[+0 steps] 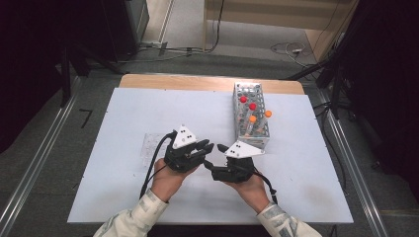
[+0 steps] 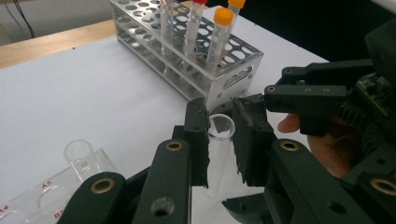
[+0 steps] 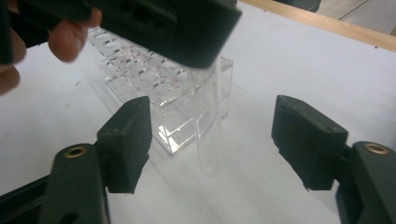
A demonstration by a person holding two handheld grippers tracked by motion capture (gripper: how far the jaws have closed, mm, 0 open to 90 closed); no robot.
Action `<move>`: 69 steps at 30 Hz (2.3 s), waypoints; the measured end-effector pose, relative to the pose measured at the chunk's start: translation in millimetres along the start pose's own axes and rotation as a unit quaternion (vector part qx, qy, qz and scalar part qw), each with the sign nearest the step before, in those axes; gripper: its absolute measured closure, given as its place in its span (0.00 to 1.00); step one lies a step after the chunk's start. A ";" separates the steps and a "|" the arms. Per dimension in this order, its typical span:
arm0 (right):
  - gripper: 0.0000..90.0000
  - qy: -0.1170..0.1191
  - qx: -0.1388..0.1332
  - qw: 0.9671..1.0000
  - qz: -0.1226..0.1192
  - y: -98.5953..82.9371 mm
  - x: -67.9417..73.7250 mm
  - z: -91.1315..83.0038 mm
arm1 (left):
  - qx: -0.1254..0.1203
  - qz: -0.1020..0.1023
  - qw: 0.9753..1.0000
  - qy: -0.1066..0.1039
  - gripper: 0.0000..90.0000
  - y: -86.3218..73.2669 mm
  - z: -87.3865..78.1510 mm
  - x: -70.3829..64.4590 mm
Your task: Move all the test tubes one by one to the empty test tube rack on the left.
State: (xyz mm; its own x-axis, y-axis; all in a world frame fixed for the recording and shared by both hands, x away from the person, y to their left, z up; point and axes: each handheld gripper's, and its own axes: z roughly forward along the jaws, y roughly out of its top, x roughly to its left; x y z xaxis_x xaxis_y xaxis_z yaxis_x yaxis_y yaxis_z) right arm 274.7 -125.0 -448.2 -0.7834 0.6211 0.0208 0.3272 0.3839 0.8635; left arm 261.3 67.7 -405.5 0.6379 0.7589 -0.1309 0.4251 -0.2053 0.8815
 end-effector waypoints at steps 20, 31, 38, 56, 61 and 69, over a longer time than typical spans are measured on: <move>0.28 -0.011 0.003 1.000 0.016 -7.5 -14.7 -12.8 | -0.041 -0.026 0.999 -0.002 0.85 19.8 -42.1 23.7; 0.29 -0.018 0.001 1.000 0.018 -7.6 -17.5 -13.8 | -0.046 -0.049 0.997 0.022 0.85 20.2 -54.8 51.7; 0.29 -0.020 0.003 1.000 0.018 -8.0 -18.3 -12.9 | -0.043 -0.049 0.996 0.060 0.85 17.0 -52.9 63.6; 0.30 -0.024 0.007 1.000 0.019 -9.5 -19.9 -11.4 | -0.044 -0.047 0.993 0.100 0.85 12.5 -39.6 75.1; 0.30 -0.024 0.007 0.999 0.020 -9.4 -20.1 -11.9 | -0.038 -0.037 0.993 0.106 0.85 10.6 -34.8 71.9; 0.30 -0.025 0.008 1.000 0.018 -9.5 -19.3 -11.8 | -0.013 0.009 0.991 0.130 0.85 3.0 -20.3 57.6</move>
State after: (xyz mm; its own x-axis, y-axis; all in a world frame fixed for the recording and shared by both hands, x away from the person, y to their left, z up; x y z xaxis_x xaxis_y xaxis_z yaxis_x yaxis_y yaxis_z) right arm 280.6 -148.7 -450.9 -0.7440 0.6676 0.0272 0.3635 0.3703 0.8548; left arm 286.2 123.3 -401.2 0.4565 0.8897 0.0035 0.3961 -0.2067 0.8946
